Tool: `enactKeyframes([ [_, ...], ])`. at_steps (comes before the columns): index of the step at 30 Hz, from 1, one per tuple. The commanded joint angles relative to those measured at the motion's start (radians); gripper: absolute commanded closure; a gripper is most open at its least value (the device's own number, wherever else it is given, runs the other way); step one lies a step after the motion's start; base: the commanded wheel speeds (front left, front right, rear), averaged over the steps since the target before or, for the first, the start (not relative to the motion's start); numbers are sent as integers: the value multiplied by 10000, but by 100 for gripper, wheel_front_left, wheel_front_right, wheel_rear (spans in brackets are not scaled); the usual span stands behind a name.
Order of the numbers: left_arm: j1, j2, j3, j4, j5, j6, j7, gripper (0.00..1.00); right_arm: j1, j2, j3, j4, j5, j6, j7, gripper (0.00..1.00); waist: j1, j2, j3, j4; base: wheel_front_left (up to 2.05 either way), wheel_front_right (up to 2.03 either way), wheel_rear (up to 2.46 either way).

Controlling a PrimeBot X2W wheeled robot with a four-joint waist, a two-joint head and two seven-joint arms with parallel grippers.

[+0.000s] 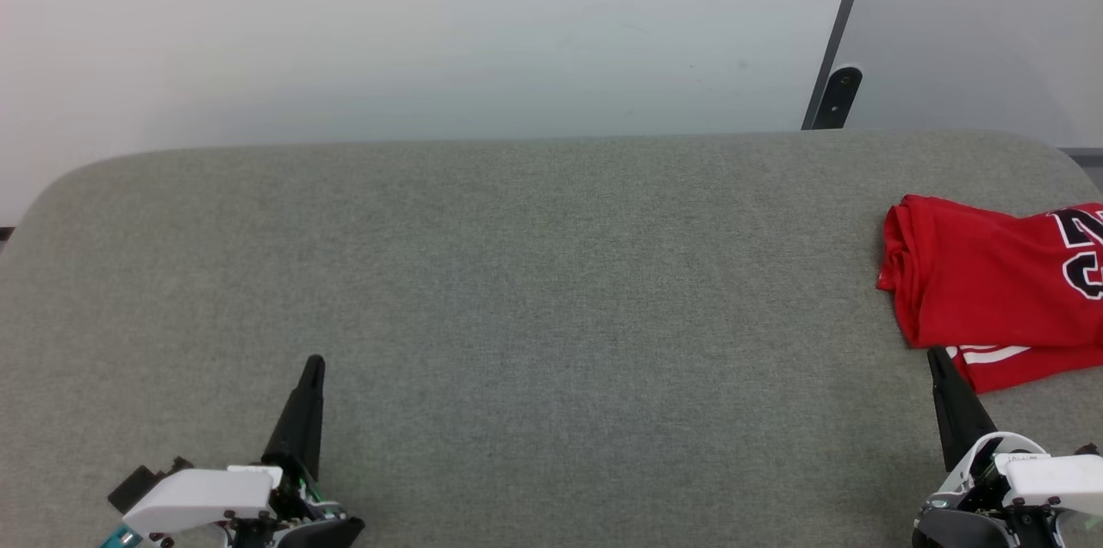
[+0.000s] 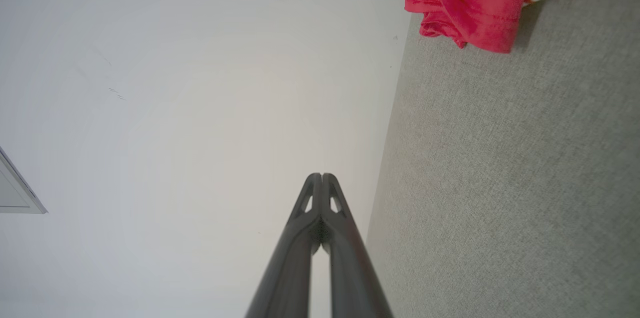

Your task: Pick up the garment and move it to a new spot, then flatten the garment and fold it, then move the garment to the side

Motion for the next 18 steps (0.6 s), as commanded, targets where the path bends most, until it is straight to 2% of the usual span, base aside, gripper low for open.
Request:
enactKeyframes([
  [1,-101,-4,13,8,-36,-58,11,100,-33,28,0,2,42,-10,-25,100,0,0,0,0,0,0,0],
  [18,-101,-4,12,8,-37,-58,11,100,-33,28,0,1,42,-10,-25,100,0,0,0,0,0,0,0],
])
